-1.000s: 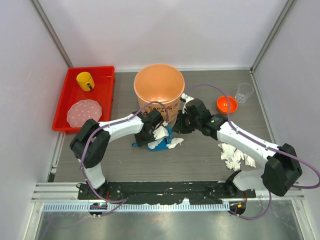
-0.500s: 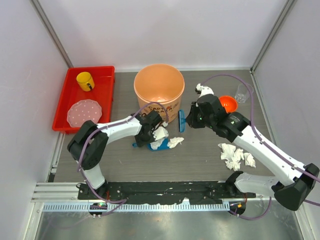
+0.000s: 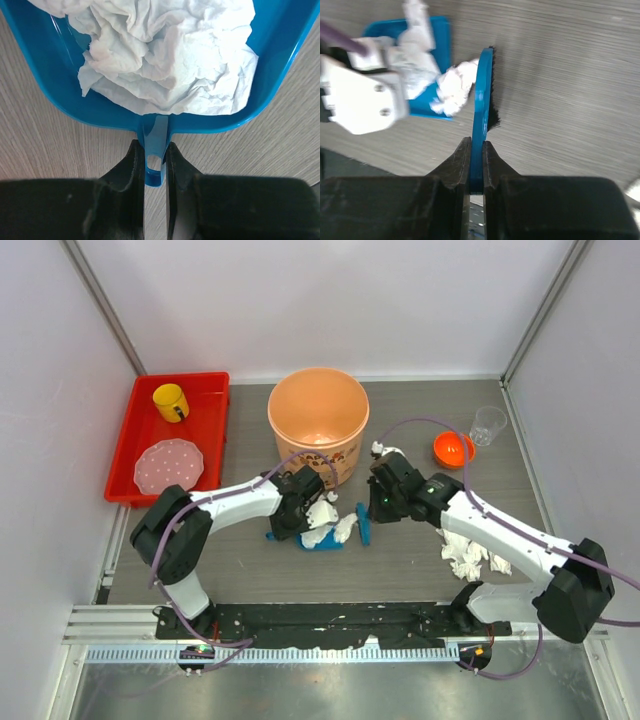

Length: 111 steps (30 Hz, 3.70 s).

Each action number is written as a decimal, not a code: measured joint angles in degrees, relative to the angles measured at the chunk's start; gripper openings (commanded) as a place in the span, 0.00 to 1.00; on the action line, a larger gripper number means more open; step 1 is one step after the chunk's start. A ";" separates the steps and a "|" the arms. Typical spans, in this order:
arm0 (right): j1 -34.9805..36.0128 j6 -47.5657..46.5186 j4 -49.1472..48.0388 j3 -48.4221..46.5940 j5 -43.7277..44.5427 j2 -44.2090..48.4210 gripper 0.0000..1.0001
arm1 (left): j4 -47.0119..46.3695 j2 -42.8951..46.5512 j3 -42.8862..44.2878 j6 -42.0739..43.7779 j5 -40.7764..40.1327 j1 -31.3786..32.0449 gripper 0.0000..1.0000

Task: Sweep away the paper scraps from the table

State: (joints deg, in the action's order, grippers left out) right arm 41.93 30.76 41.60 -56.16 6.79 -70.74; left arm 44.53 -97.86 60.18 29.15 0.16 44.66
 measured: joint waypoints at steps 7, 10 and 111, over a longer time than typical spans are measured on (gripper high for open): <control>6.84 1.31 -9.07 -0.28 -5.55 -1.88 0.01 | 0.55 0.09 0.35 0.00 3.17 0.26 0.00; 7.02 1.55 -9.07 -0.35 -5.27 -1.53 0.01 | 0.81 0.26 0.35 -0.17 4.68 -0.26 0.00; 0.44 -38.86 21.81 -5.95 11.63 -13.62 0.01 | 20.31 29.03 2.10 -0.24 -8.79 -9.16 0.00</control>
State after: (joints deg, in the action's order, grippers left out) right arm 42.37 -8.10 63.42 -62.11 18.41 -84.36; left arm 64.84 -68.84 62.28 28.91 -8.62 35.51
